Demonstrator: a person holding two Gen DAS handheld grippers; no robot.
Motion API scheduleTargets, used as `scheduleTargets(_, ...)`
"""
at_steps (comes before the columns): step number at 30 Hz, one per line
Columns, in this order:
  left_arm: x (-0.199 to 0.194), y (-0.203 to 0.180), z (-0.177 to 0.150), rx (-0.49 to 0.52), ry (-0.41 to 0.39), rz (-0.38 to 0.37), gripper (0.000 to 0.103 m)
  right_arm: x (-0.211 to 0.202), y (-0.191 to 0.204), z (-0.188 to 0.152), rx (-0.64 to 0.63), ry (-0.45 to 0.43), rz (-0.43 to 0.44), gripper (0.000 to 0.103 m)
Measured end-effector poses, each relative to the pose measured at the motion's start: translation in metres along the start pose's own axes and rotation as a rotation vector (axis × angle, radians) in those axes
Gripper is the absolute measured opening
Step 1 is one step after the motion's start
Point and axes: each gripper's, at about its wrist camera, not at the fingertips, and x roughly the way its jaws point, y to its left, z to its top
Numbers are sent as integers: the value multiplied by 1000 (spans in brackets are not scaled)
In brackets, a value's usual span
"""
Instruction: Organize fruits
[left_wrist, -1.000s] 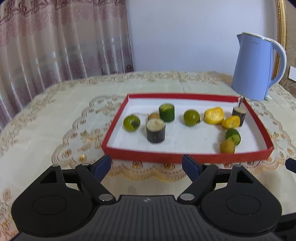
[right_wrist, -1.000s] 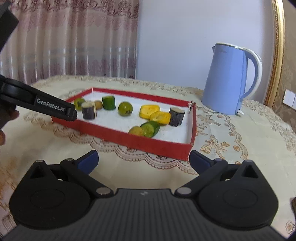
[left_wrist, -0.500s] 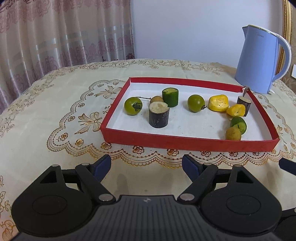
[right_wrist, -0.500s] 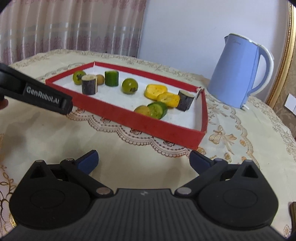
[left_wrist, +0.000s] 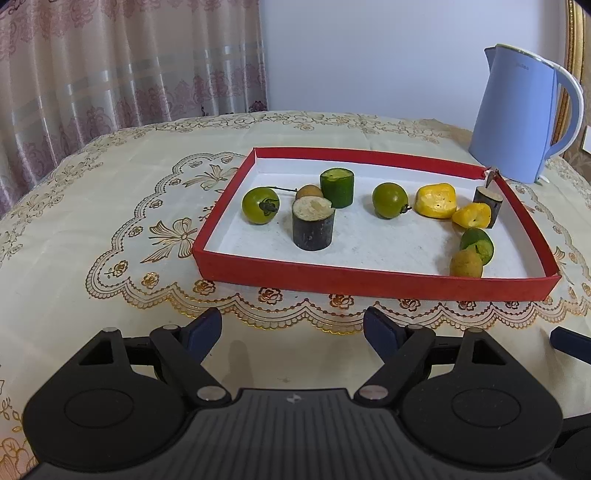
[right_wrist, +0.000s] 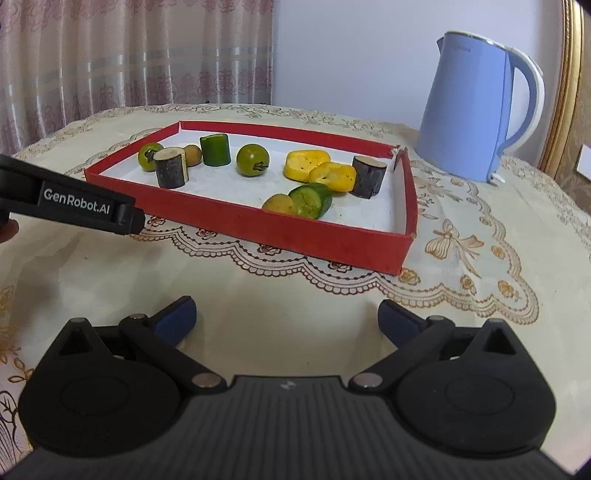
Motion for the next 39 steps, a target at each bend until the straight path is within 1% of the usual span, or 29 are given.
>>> scheduleTargets(2,1,0,0,-4,0,-2,84,0,-4,0,15,2,16,103)
scheduleTargets(11,3,-3,-3,11,10,1,84,0,0,-1,8,2,10,103)
scheduleTargets(18,4,-5,-6,0,30,3,84,-1,0,-1,9,2,10,103)
scheduleTargets(24,3,-7,-8,27,39,28,84,0,-1,-1,9,2,10,103)
scheduleTargets(29,6,-2,-7,11,45,47,84,0,-1,-1,9,2,10,103)
scheduleTargets(33,9,-2,-8,-3,56,40,84,0,-1,-1,9,2,10,103)
scheduleTargets(39,8,-8,-10,18,55,29,84,0,-1,-1,8,2,10,103)
